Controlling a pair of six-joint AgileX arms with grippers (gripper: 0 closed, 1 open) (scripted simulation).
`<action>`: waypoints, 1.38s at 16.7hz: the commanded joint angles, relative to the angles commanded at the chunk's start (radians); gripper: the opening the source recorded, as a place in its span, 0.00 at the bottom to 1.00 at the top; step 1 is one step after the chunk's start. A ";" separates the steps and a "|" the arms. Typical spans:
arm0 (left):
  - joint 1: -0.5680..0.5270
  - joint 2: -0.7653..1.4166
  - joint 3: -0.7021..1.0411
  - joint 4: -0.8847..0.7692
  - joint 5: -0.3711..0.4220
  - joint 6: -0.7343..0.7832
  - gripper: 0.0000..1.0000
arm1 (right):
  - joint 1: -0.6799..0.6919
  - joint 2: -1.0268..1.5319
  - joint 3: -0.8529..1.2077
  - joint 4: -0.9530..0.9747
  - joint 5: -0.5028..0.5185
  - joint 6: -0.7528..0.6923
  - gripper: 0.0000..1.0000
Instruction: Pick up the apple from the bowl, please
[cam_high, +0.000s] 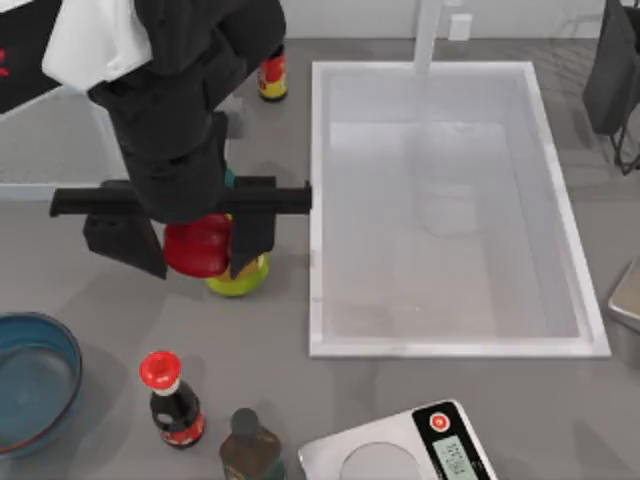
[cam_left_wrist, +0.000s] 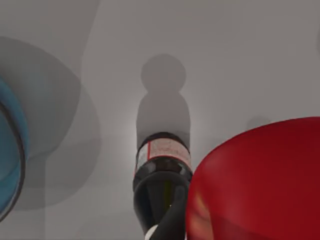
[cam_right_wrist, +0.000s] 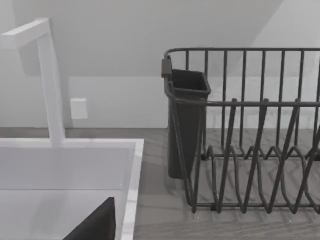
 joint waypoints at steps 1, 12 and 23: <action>0.000 0.003 -0.021 0.023 0.000 0.001 0.00 | 0.000 0.000 0.000 0.000 0.000 0.000 1.00; 0.000 0.077 -0.340 0.414 0.000 0.002 0.00 | 0.000 0.000 0.000 0.000 0.000 0.000 1.00; 0.000 0.077 -0.340 0.414 0.000 0.002 0.60 | 0.000 0.000 0.000 0.000 0.000 0.000 1.00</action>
